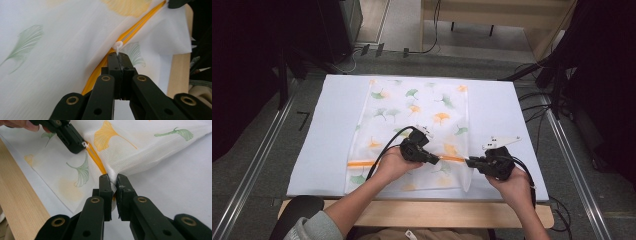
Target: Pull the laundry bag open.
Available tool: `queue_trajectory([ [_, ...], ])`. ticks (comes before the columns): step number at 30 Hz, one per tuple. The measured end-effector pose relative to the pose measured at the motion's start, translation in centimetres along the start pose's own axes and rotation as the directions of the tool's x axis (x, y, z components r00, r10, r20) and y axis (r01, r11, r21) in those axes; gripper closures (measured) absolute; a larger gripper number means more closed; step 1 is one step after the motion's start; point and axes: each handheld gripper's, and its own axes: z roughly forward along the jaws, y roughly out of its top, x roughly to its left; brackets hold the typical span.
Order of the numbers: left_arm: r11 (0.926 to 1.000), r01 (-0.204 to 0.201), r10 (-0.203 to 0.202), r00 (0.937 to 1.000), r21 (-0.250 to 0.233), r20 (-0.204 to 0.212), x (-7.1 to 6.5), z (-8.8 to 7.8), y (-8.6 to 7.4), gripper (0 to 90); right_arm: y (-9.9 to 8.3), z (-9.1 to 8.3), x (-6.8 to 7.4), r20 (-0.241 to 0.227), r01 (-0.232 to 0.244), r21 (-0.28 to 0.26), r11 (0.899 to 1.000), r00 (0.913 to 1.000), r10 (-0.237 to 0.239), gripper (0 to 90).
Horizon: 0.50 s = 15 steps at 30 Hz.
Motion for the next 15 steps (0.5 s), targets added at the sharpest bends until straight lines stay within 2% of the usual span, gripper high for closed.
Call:
queue_trajectory([
  [5,0.9998,0.020,-0.020,0.9998,-0.007,-0.008,0.31,-0.46,-0.48,90.0,0.03,-0.11,-0.12,-0.008,-0.006,-0.001,1.000,1.0000,0.006,85.8],
  [8,0.9998,0.018,-0.018,0.9998,-0.006,0.003,0.38,-0.39,-0.62,90.0,0.11,-0.05,-0.10,-0.007,0.003,0.002,1.000,1.0000,-0.003,85.8],
  [15,0.9997,0.023,-0.023,0.9997,-0.005,-0.003,0.18,-0.35,-0.72,90.0,0.16,0.05,-0.15,-0.011,0.000,0.009,1.000,0.9999,0.000,85.8],
])
